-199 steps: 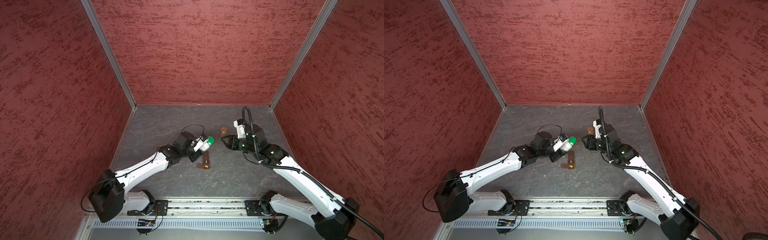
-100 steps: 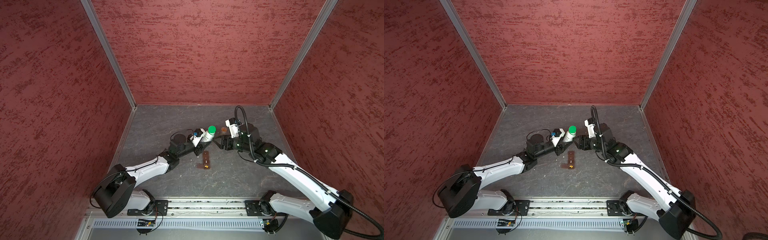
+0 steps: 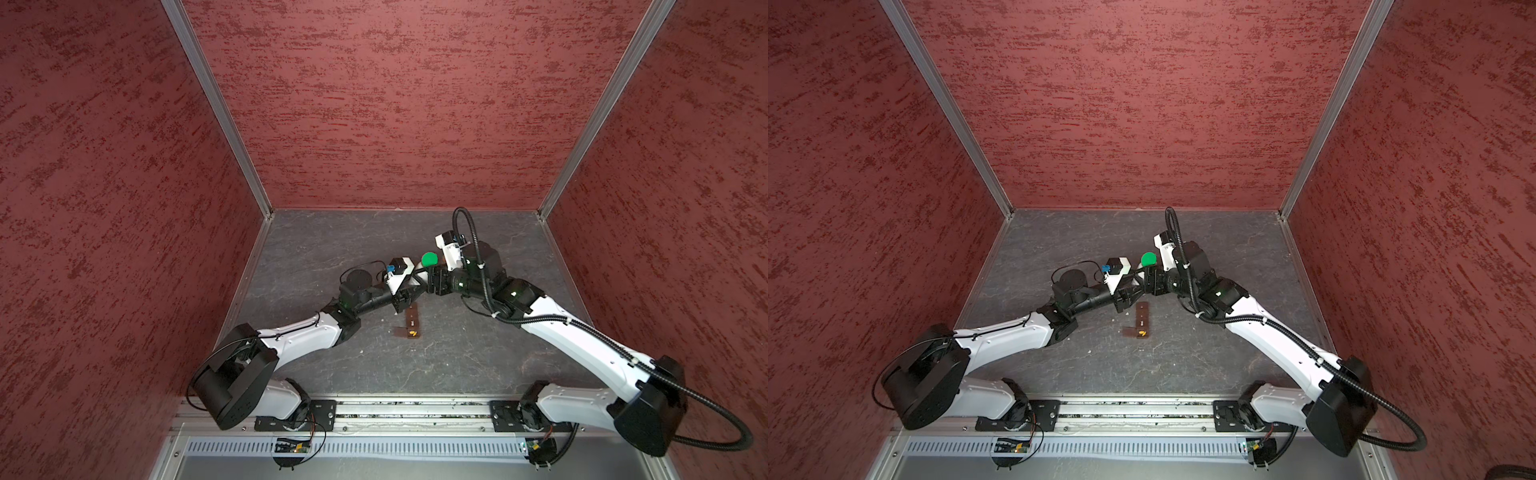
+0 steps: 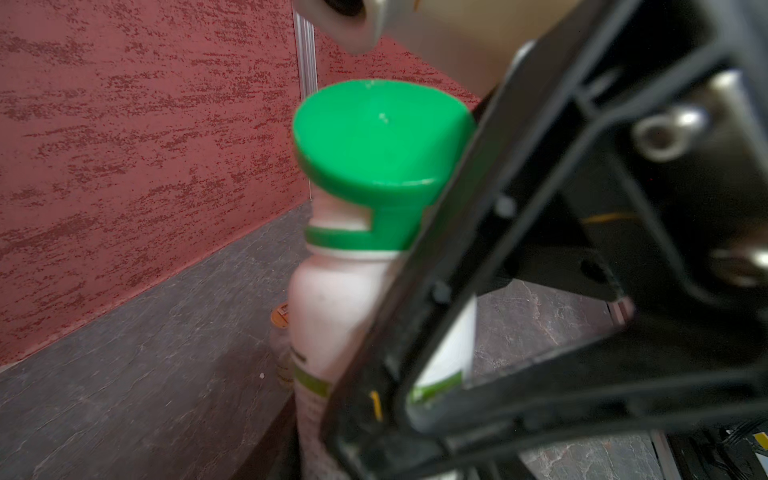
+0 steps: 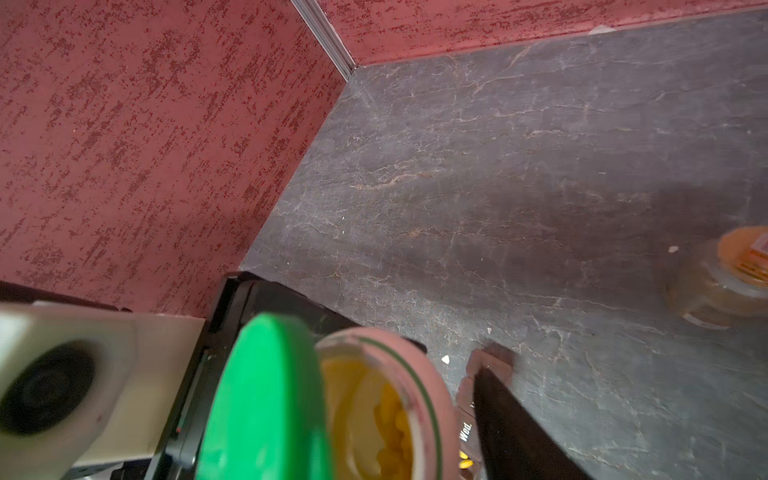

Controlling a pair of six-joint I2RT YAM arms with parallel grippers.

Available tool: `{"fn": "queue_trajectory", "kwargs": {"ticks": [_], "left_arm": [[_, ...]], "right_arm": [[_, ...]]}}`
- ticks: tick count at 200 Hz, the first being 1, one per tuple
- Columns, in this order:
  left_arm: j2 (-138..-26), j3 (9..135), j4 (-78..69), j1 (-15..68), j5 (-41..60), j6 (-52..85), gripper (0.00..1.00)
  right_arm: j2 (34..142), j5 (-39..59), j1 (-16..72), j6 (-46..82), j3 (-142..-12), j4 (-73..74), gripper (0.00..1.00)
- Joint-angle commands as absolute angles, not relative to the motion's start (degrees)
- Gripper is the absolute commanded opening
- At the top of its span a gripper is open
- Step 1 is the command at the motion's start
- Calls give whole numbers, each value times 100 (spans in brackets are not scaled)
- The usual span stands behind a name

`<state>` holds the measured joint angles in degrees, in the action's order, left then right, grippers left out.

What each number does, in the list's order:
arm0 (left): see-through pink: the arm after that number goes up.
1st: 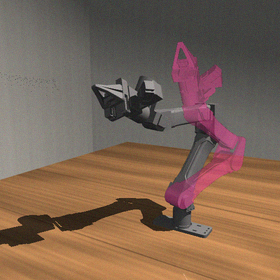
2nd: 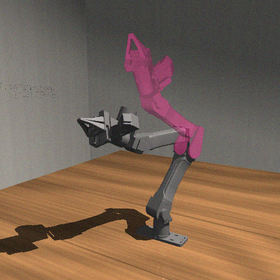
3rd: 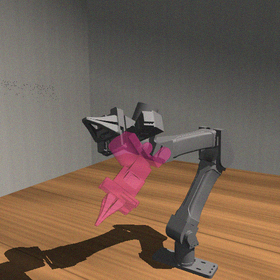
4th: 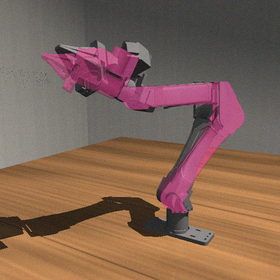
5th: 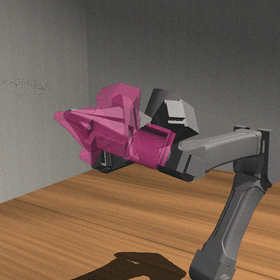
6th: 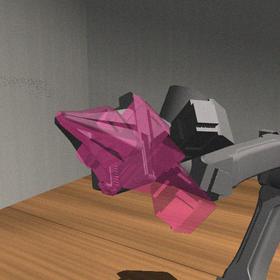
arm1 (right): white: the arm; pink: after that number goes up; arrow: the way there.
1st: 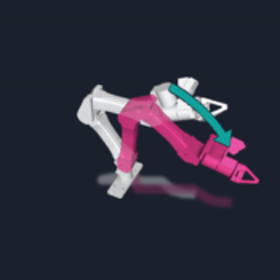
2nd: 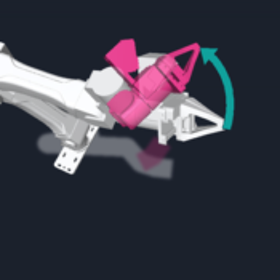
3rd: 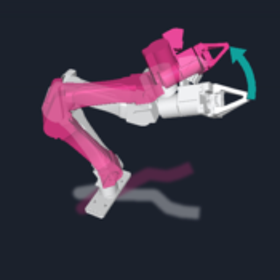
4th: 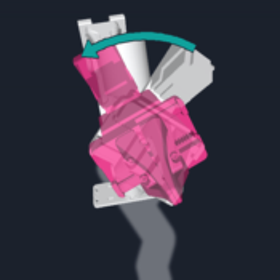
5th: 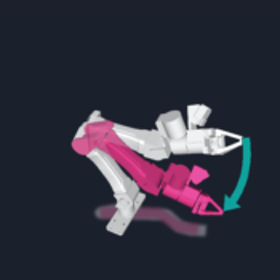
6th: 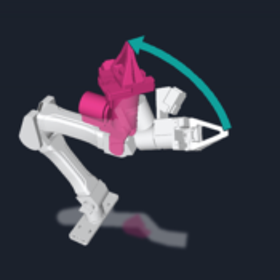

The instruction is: Sort the pills into containers

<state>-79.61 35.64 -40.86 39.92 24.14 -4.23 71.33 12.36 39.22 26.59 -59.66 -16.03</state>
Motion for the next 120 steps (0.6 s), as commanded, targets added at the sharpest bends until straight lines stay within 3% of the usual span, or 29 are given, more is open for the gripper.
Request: {"fn": "queue_trajectory", "kwargs": {"ticks": [1, 14, 22, 42, 69, 88, 120], "left_arm": [[-7882, 3472, -4343, 4010, 2553, -317, 0], [-7862, 3442, -4346, 3993, 2565, -280, 5], [-7845, 3435, -4342, 3983, 2558, -251, 15], [-7751, 3377, -4290, 3931, 2527, -187, 58], [-7357, 3221, -3935, 3865, 2387, -182, 99], [-6816, 3095, -3289, 3834, 2102, -113, 99], [-5441, 3198, -680, 3723, 440, 574, 100]], "right_arm": [[7199, 1081, 3985, 2585, -6216, -1375, 53], [7254, 1083, 4020, 2584, -6270, -1387, 41], [7276, 1049, 4049, 2580, -6316, -1414, 37], [7351, 936, 4119, 2550, -6443, -1493, 29], [7537, 647, 4192, 2466, -6738, -1680, 26], [7821, 318, 4225, 2396, -7070, -1850, 26], [8612, -379, 4360, 2351, -7798, -2050, 26]]}}
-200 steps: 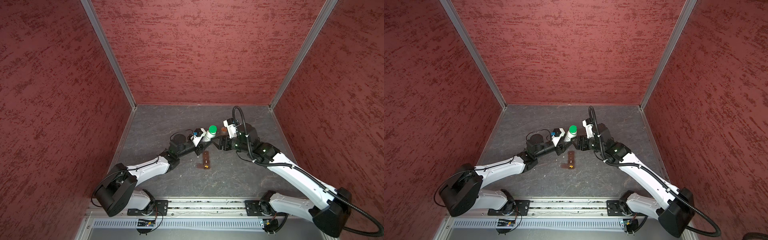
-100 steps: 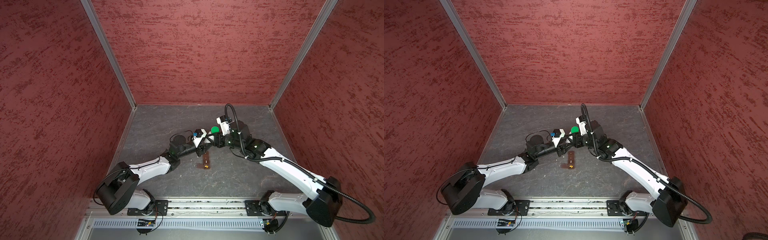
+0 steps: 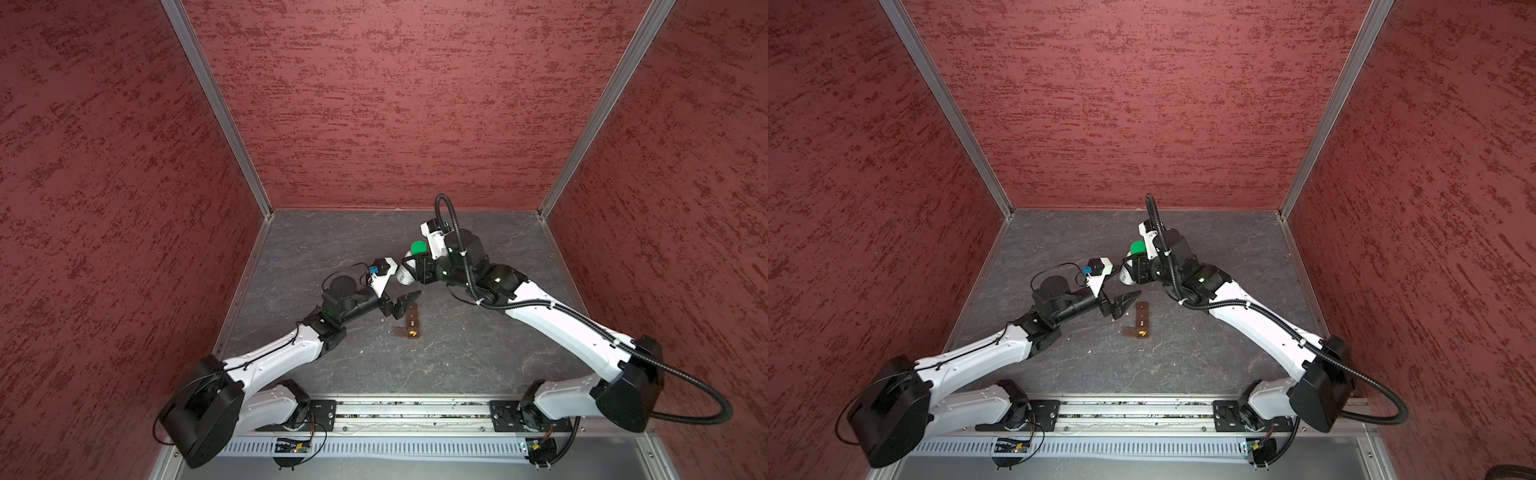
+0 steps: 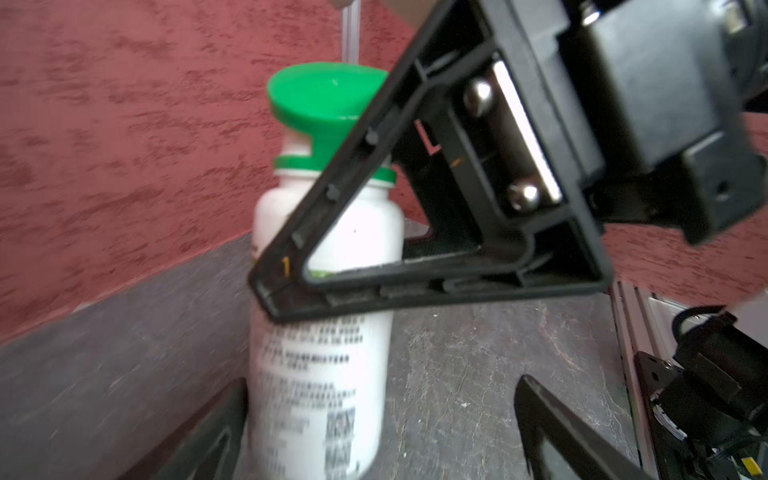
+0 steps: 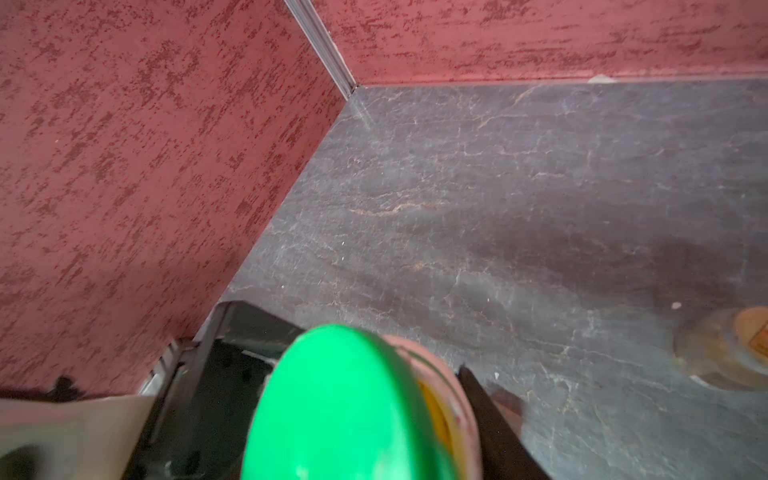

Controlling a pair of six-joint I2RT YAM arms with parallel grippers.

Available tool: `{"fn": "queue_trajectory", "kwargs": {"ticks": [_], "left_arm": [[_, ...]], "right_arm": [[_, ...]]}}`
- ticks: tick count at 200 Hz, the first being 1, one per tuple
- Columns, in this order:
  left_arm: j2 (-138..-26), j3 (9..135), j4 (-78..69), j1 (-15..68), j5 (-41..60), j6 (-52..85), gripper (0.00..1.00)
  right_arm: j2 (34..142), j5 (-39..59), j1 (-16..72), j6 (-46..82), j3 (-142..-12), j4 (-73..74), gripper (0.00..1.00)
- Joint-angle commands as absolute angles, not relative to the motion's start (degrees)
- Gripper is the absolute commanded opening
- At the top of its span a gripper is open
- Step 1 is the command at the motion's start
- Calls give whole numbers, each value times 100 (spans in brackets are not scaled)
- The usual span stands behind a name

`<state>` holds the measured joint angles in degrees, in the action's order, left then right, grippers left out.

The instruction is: Sort the pills into containers

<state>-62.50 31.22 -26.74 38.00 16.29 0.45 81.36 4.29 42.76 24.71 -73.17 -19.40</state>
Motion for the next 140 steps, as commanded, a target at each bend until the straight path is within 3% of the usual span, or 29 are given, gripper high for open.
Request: {"fn": "queue_trajectory", "kwargs": {"ticks": [1, 45, 72, 105, 140], "left_arm": [[-5397, 3194, -617, 3721, 422, 594, 100], [-3293, 3009, 1375, 3659, -1299, 1443, 93], [-2466, 3013, 2089, 3570, -1762, 1773, 82], [-2441, 3361, 2855, 3179, -1611, 2374, 74], [-2893, 3634, 3134, 2826, -1313, 2700, 71]], "right_arm": [[8643, -400, 4364, 2349, -7828, -2049, 27], [9995, -1281, 4676, 2390, -8785, -1894, 27], [10807, -1536, 4836, 2452, -9224, -1733, 26], [11535, -1688, 4974, 2570, -9415, -1407, 27], [12137, -1877, 5027, 2610, -9660, -1304, 27]]}}
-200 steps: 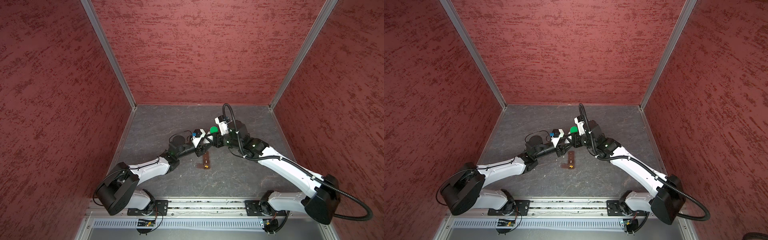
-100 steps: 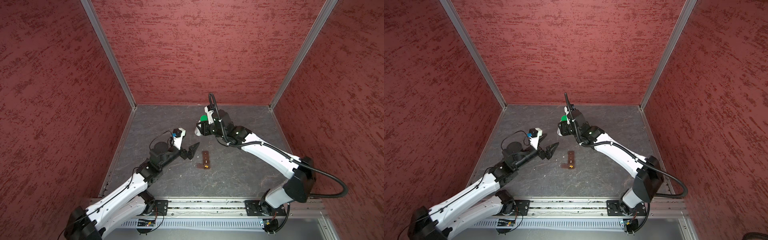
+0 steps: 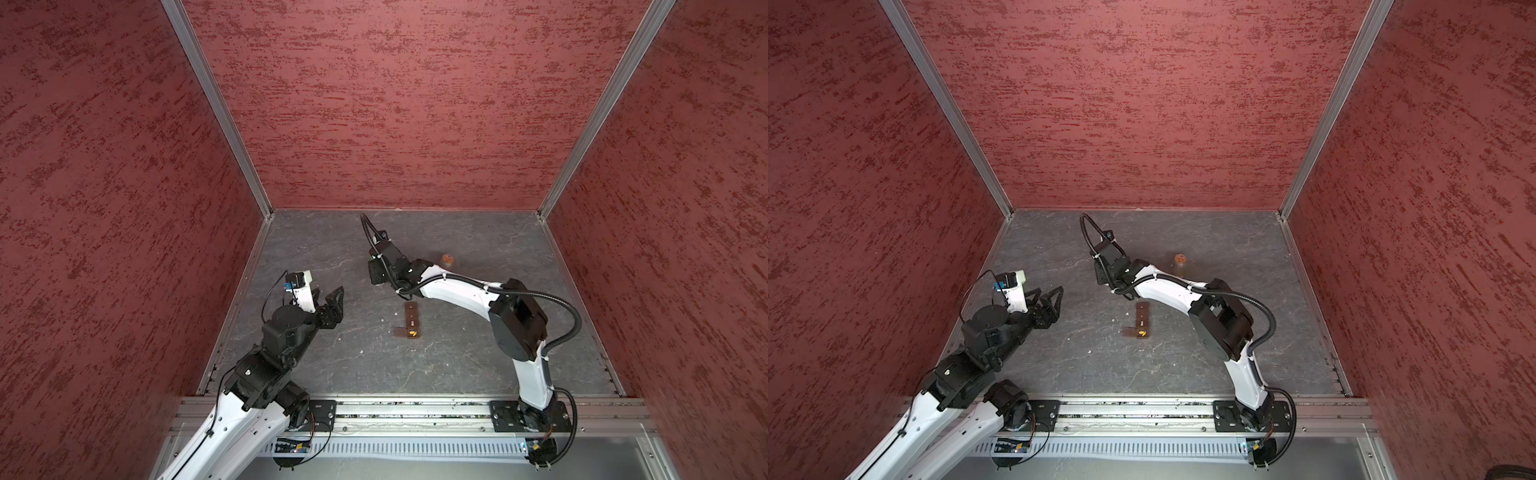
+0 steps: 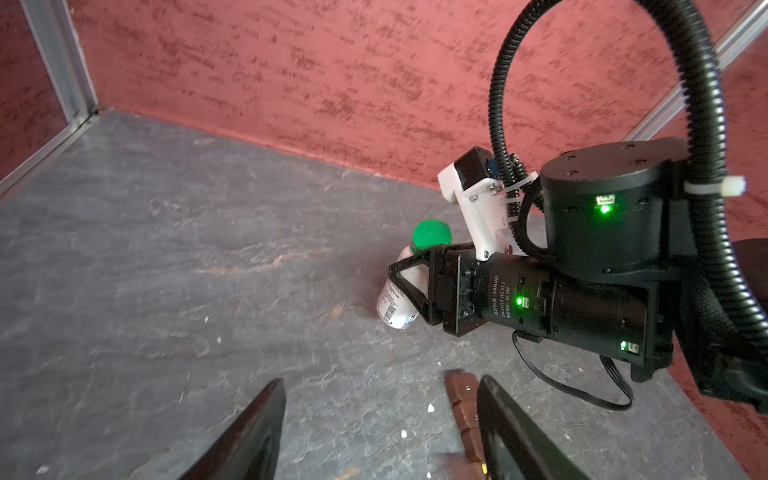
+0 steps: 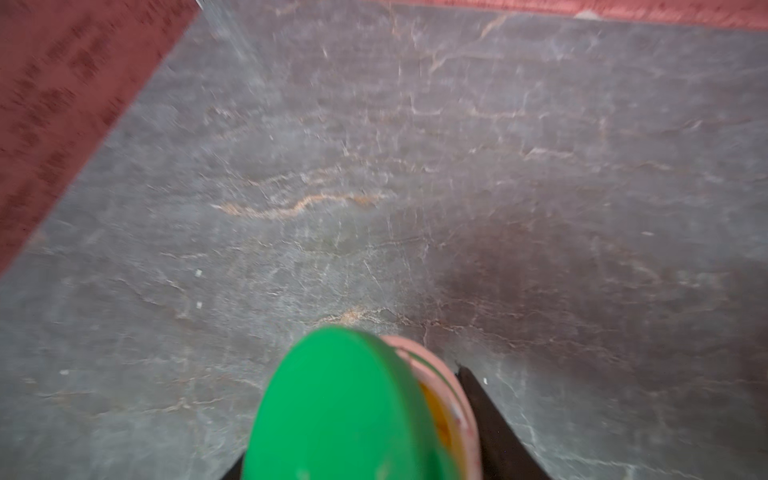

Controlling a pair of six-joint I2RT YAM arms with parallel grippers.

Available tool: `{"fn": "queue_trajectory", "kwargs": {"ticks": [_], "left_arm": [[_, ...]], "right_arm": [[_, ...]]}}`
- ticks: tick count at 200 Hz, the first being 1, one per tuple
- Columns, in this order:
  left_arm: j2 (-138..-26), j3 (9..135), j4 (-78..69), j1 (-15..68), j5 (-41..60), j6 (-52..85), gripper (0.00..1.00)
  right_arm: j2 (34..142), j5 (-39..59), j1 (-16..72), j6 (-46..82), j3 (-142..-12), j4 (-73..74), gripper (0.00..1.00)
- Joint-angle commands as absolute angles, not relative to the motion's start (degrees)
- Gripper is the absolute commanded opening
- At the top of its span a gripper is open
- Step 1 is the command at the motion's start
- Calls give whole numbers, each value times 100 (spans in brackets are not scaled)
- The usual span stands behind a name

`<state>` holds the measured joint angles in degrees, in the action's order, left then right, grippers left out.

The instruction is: Sort the pills into containers

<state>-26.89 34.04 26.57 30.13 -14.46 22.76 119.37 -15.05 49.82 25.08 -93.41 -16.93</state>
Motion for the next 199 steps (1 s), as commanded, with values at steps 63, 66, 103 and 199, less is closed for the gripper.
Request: {"fn": "queue_trajectory", "kwargs": {"ticks": [63, 66, 103, 199], "left_arm": [[-2758, 3685, 3395, 2500, -1406, 3001, 70], [-2742, 3679, 3394, 2480, -1386, 3001, 70], [-2690, 3697, 3552, 2239, -1218, 3058, 70], [-2936, 3802, 3568, 1943, -765, 2954, 71]], "right_arm": [[12958, -2057, 5123, 2528, -10419, -1314, 27], [13005, -2081, 5132, 2512, -10476, -1335, 27], [13450, -2320, 5150, 2396, -10870, -1309, 29], [13642, -2148, 5150, 2452, -11126, -1649, 60]]}}
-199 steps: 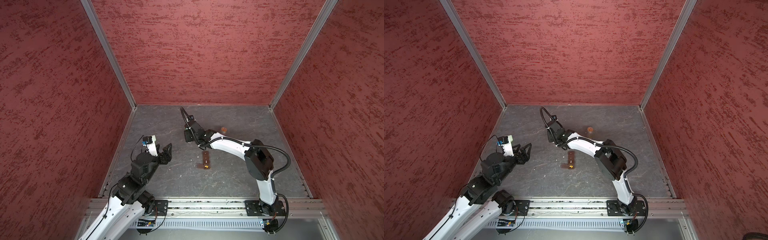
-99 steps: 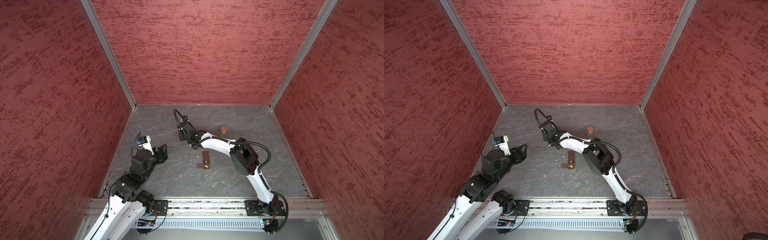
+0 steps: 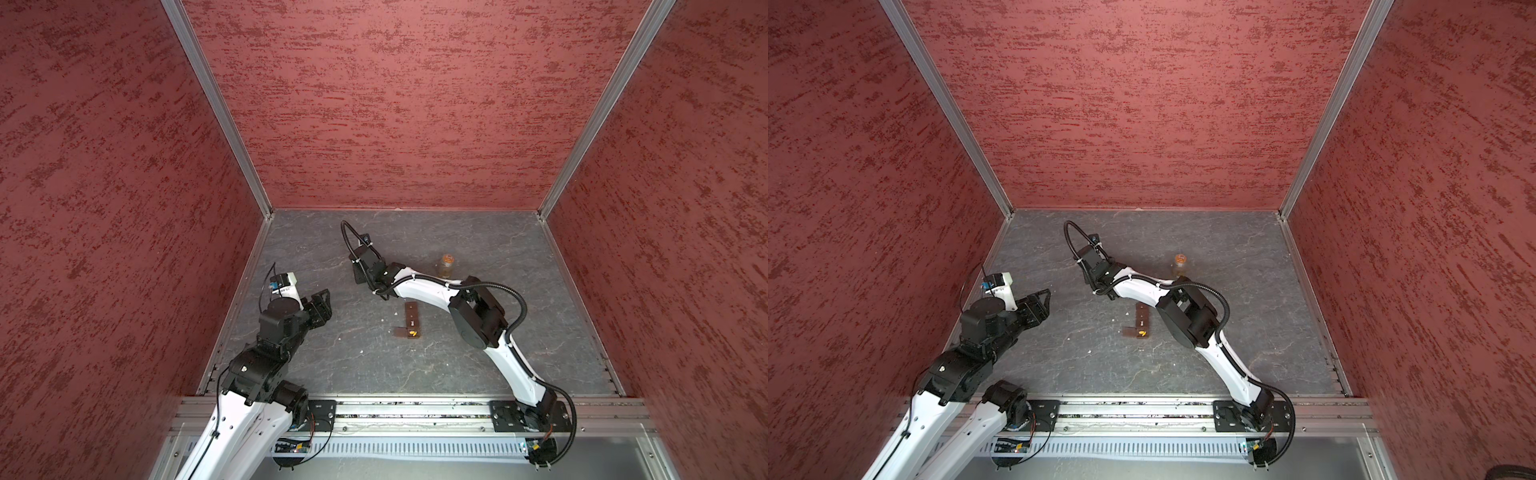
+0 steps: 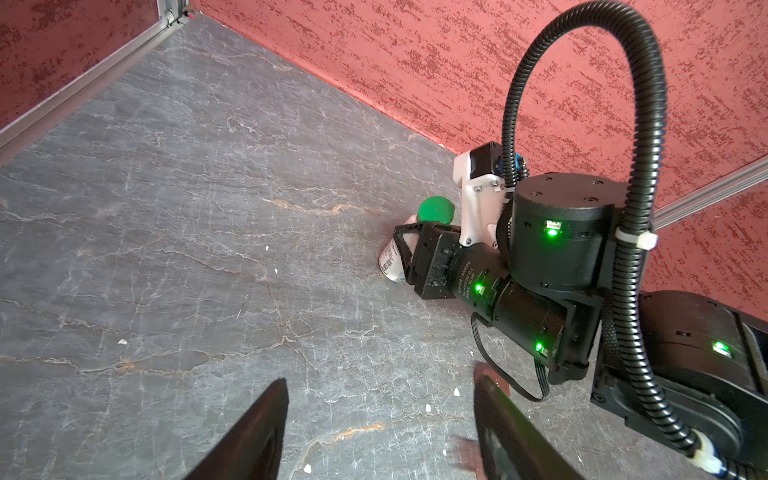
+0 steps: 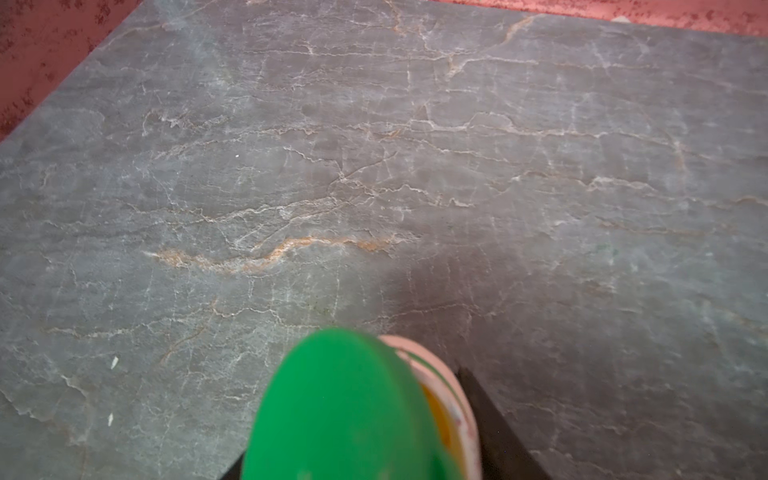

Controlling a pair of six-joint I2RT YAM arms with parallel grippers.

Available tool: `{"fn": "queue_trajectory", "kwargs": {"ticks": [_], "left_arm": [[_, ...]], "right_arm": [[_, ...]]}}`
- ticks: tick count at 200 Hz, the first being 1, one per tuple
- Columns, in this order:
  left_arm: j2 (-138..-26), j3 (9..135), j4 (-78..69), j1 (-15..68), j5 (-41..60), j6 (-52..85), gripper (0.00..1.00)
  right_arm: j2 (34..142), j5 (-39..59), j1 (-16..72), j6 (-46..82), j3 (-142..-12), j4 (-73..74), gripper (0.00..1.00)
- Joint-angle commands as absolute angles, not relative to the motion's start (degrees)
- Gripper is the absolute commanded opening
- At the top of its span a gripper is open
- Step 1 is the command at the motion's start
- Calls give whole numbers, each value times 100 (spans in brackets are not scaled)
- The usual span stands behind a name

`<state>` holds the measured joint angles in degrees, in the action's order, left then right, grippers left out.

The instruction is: Sort the pills into containers

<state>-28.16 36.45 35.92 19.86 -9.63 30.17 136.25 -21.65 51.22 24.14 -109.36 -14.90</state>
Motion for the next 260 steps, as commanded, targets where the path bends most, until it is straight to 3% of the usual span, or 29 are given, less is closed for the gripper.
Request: {"fn": "queue_trajectory", "kwargs": {"ticks": [1, 83, 124, 174, 207, 260], "left_arm": [[-2940, 3804, 3573, 1943, -765, 2953, 71], [-3057, 4028, 3512, 1924, -782, 2919, 72], [-3402, 4367, 3162, 1606, -899, 2743, 73], [-4081, 4763, 2587, 816, -306, 2997, 69], [-4996, 4682, 1973, 442, 687, 3317, 61], [-7153, 4864, 827, 460, 2430, 3788, 52]], "right_arm": [[13637, -2142, 5150, 2452, -11127, -1655, 60], [13072, -1737, 5146, 2662, -10965, -1827, 99], [12424, -1256, 5130, 2863, -10469, -1680, 99], [11637, -699, 4912, 3018, -10053, -1732, 98], [11376, -21, 4517, 3240, -9862, -1743, 95], [11740, 1263, 3991, 3372, -10083, -1971, 79]]}}
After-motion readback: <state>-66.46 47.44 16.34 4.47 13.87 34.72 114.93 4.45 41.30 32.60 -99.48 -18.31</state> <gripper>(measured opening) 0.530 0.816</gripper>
